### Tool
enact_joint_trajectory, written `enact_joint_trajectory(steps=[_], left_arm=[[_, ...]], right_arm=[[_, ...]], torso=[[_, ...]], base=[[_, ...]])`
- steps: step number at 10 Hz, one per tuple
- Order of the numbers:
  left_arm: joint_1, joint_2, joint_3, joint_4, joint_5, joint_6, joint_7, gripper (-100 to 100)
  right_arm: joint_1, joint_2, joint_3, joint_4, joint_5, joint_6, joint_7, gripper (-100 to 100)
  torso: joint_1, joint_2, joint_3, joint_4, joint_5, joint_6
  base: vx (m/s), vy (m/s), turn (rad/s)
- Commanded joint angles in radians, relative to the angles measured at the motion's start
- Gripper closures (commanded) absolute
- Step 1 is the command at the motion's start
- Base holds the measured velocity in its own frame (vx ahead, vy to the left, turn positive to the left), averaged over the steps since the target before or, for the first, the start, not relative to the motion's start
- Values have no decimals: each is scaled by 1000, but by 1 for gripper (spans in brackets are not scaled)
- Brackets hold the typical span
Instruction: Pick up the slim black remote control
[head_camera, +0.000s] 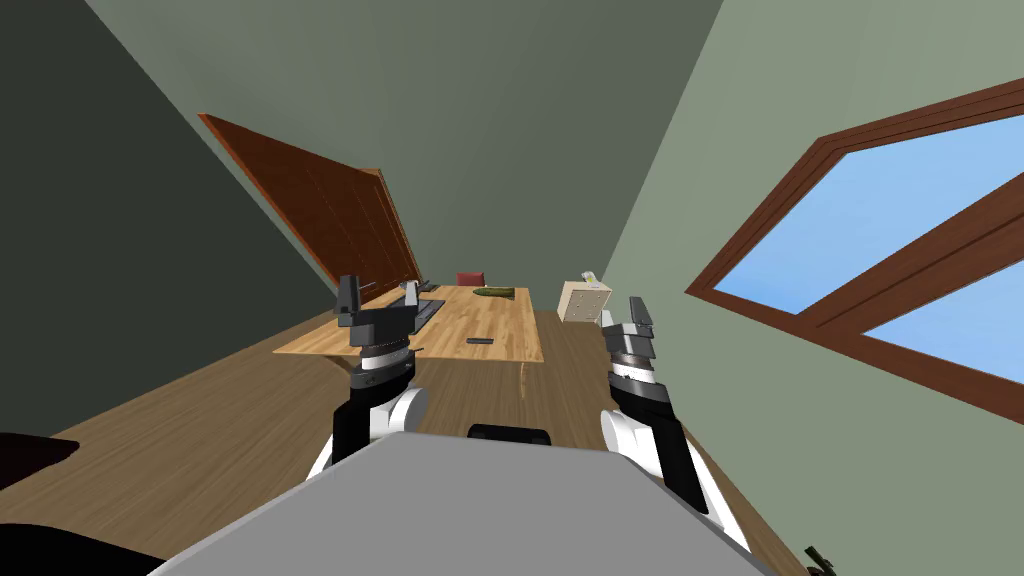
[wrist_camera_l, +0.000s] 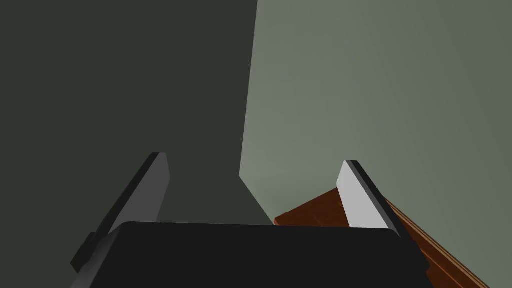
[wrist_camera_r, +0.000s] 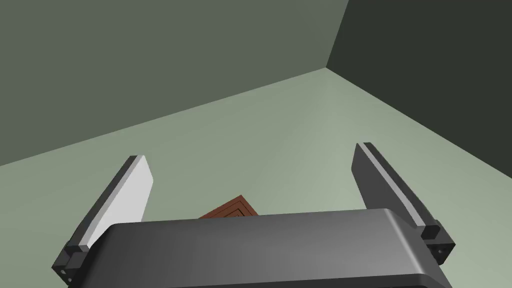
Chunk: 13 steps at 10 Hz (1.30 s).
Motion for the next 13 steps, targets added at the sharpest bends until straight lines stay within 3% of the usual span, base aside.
enact_joint_trajectory(steps=[1, 6, 7, 9, 12, 13], left_arm=[[-8, 37, 10, 7, 1, 16, 5, -100], [-72, 160, 87, 68, 18, 138, 47, -100], [-72, 160, 87, 68, 18, 152, 47, -100], [-109, 198, 133, 108, 31, 217, 71, -100], [-130, 214, 159, 131, 39, 289, 84, -100], [-150, 229, 186, 156, 48, 323, 97, -100]], right_arm=[[0, 0, 0, 0, 0, 0, 0, 0], [0, 0, 0, 0, 0, 0, 0, 0], [0, 0, 0, 0, 0, 0, 0, 0], [0, 0, 0, 0, 0, 0, 0, 0], [0, 0, 0, 0, 0, 0, 0, 0], [0, 0, 0, 0, 0, 0, 0, 0]], torso=[[0, 0, 0, 0, 0, 0], [-3, -1, -1, 0, -1, 0], [-3, -1, -1, 0, -1, 0], [-2, -1, -1, 0, 0, 0], [-2, -1, -1, 0, 0, 0], [-1, -1, -1, 0, 0, 0]], base=[[2, -11, -79], [12, -38, -157], [9, -27, -78], [14, -34, -212], [15, -25, -130], [19, -28, -216]])
